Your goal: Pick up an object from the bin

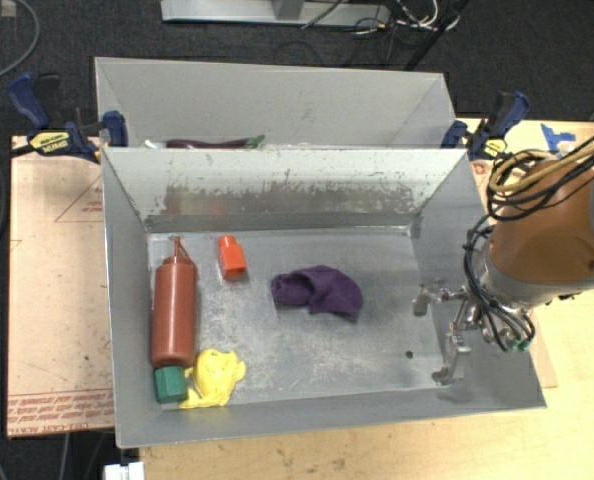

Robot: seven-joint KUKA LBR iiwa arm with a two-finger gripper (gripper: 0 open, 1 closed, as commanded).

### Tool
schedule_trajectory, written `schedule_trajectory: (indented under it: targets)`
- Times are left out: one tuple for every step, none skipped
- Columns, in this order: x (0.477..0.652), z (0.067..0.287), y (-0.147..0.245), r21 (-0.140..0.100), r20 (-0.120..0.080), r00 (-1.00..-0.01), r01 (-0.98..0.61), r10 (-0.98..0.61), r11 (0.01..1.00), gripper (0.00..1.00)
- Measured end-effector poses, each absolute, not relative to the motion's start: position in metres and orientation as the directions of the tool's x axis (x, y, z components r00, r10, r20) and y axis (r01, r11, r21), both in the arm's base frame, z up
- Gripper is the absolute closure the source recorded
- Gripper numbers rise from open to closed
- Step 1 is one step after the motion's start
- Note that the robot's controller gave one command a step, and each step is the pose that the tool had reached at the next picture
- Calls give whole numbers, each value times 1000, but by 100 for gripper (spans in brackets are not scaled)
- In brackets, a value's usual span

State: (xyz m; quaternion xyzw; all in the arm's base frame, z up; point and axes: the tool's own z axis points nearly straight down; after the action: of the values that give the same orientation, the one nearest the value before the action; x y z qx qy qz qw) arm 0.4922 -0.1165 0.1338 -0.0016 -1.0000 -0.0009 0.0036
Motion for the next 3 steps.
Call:
schedule_trajectory:
  targets:
    - [494,138,-116,0,0,-1000,0,0,1000,0]
    - [514,131,-86,-1,1,-998,-64,-64,998,0]
    - [530,104,-58,2,-5,-978,-211,-211,978,0]
